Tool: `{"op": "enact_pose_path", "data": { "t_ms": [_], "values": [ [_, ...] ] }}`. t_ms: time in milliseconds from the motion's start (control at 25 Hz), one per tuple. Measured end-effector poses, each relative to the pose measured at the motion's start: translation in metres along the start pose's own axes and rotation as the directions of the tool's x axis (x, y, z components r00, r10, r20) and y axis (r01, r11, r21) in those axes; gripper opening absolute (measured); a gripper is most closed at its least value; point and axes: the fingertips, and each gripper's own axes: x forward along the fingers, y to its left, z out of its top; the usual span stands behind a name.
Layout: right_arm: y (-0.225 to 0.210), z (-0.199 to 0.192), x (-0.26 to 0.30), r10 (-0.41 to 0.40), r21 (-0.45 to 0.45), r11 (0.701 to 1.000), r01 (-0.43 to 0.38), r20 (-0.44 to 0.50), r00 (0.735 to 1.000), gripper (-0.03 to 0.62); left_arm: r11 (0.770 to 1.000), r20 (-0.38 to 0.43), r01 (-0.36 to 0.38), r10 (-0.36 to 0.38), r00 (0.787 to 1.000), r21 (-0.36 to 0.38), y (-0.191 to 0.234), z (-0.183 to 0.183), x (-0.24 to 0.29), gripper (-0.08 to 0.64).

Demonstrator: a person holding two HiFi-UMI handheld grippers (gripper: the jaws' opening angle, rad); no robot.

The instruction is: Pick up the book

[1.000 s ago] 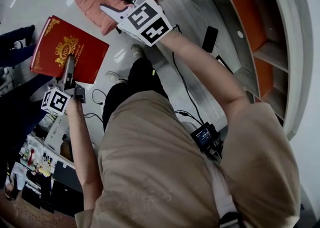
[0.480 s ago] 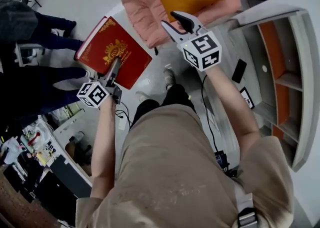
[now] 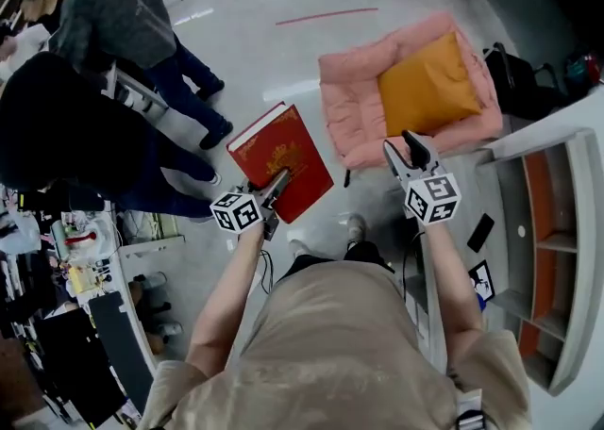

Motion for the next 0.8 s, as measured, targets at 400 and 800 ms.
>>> {"op": "enact_pose_path", "data": {
  "t_ms": [400,800],
  "values": [
    [0.019,-0.038,-0.004,-0.031,0.026,0.999,0.033,-0.047,0.998,0.195,0.997,-0.029,-0.064,0.063,0.998,-0.035,0.036,-0.028,-0.035,0.25],
    [0.017,-0.052,-0.01,-0.049,-0.01,0.999,0.049,-0.086,0.995,0.138,0.996,-0.026,-0.075,0.074,0.997,-0.046,0.036,-0.031,-0.039,0.25]
  ]
}}
